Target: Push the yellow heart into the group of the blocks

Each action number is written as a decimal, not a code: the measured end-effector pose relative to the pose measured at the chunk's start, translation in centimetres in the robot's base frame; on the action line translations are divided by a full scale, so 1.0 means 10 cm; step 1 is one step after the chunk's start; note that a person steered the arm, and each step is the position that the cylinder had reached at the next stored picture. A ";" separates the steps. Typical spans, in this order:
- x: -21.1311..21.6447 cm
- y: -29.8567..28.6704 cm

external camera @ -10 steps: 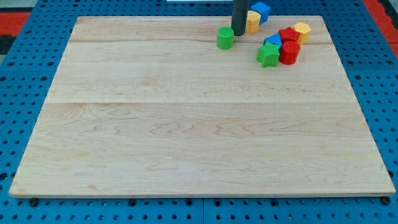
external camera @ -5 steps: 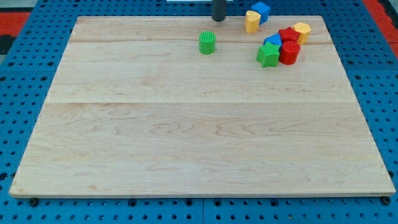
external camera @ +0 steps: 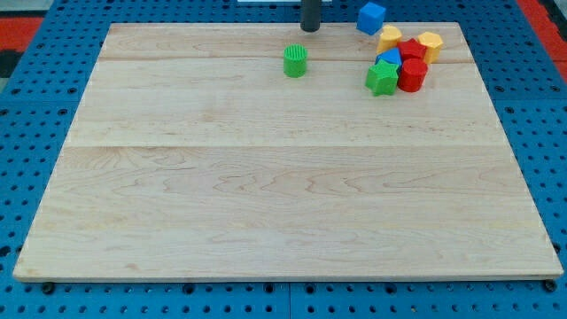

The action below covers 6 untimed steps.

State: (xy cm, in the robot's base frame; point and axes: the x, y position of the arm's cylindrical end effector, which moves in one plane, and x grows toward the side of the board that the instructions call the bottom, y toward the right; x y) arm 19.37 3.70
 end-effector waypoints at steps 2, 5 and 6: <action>0.00 0.30; 0.19 1.04; 0.19 0.87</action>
